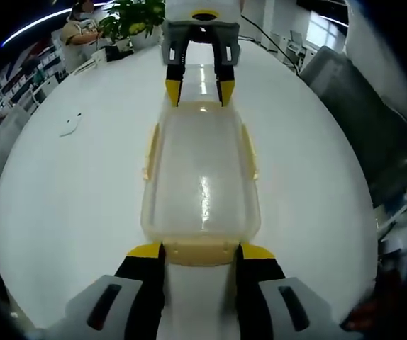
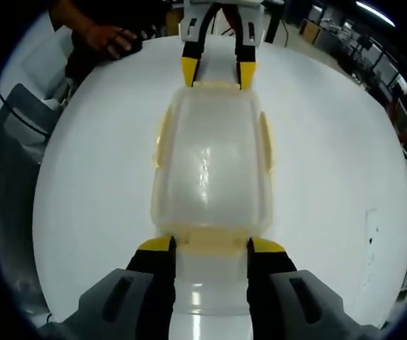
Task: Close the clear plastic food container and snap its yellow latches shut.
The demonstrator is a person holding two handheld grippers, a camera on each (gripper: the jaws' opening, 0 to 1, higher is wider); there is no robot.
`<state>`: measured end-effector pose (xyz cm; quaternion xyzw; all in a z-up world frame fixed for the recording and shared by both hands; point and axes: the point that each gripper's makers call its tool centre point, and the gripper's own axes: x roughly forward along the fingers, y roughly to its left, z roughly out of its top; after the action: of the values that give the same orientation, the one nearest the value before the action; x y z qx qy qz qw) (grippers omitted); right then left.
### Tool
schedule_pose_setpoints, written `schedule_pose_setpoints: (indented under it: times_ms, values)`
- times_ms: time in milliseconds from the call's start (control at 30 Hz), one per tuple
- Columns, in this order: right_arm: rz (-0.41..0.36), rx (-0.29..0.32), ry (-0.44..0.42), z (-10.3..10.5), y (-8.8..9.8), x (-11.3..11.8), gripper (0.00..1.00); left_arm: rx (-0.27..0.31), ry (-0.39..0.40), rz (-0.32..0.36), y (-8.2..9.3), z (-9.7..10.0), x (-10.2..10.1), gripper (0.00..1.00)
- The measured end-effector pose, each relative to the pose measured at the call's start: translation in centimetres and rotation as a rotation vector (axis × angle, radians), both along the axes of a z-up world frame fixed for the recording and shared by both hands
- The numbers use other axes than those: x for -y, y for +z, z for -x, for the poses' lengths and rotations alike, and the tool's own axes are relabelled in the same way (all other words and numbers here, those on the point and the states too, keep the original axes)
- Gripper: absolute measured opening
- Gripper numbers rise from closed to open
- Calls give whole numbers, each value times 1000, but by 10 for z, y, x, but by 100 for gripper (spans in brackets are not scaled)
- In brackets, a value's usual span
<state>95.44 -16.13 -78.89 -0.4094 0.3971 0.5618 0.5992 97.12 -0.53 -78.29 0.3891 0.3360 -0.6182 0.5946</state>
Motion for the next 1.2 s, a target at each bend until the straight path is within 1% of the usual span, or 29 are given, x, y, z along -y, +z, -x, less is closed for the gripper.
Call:
schedule_pose_setpoints:
  times_ms: [67, 200, 467, 633, 800, 900, 967, 1100, 1200]
  values:
    - [-1, -1, -3, 0, 1, -1, 35, -5, 8, 0, 4, -1, 0, 33]
    - [-12, 1, -3, -1, 3, -4, 35, -2, -1, -12, 11, -1, -4, 33]
    - [-61, 3, 3, 1, 18, -15, 35, -2, -1, -34, 29, 7, -13, 33]
    - [-88, 7, 5, 2, 34, -20, 35, 5, 1, -44, 47, 10, -18, 33]
    - [-102, 19, 17, 0, 50, -21, 35, 15, 12, -53, 63, 14, -19, 33]
    - [-105, 22, 24, 3, 61, -18, 35, 19, 18, -53, 73, 16, -16, 33]
    - [-107, 26, 27, 1, 67, -14, 35, 25, 19, -54, 80, 18, -12, 33]
    - [-110, 31, 34, 7, 81, -2, 35, 31, 24, -42, 92, 20, 0, 32]
    - [-112, 35, 37, 9, 88, 10, 35, 37, 26, -38, 97, 22, 9, 32]
